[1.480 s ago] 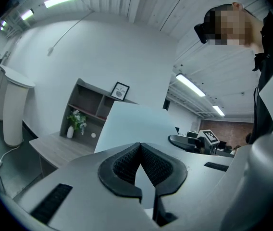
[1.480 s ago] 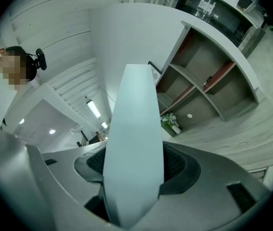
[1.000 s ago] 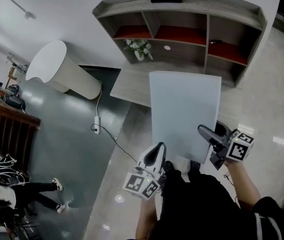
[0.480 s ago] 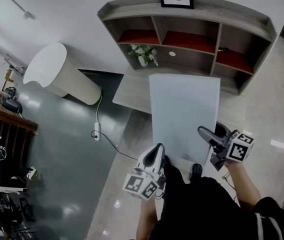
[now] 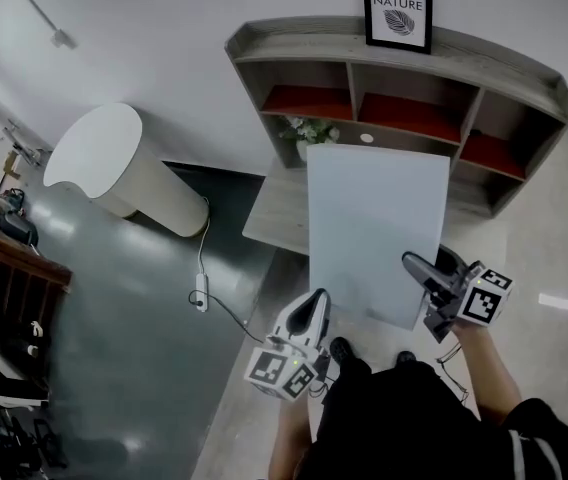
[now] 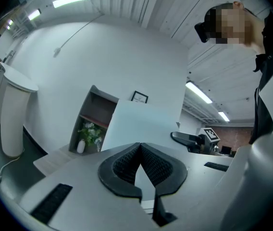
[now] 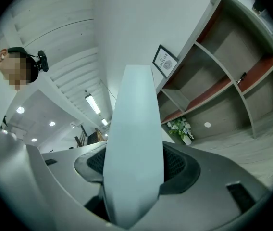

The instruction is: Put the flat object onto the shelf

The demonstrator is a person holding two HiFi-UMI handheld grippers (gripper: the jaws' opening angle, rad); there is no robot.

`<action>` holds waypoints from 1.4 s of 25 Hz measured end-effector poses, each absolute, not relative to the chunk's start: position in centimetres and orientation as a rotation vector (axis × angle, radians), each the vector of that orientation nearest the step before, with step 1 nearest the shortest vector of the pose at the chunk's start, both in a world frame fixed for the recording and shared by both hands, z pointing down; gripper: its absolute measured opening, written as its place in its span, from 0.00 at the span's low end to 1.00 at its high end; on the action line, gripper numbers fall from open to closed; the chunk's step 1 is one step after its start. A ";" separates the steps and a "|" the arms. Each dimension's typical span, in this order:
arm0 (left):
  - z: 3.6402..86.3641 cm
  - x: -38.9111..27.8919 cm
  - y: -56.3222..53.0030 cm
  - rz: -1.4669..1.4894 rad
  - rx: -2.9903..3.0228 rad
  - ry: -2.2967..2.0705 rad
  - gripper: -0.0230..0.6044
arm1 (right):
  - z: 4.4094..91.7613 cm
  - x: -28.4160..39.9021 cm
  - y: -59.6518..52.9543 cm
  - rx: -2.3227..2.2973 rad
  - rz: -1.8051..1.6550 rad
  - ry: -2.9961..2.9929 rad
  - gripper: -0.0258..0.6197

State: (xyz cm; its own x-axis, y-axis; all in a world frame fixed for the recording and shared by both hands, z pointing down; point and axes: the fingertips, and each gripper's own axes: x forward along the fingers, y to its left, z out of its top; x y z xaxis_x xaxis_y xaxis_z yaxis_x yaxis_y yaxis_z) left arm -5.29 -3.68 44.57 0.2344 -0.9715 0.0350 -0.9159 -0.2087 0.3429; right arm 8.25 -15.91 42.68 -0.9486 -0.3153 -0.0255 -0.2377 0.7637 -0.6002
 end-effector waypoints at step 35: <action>38.9 -20.5 -17.1 -0.268 2.382 -1.663 0.06 | 22.6 -9.1 -32.7 -0.395 -0.317 2.738 0.47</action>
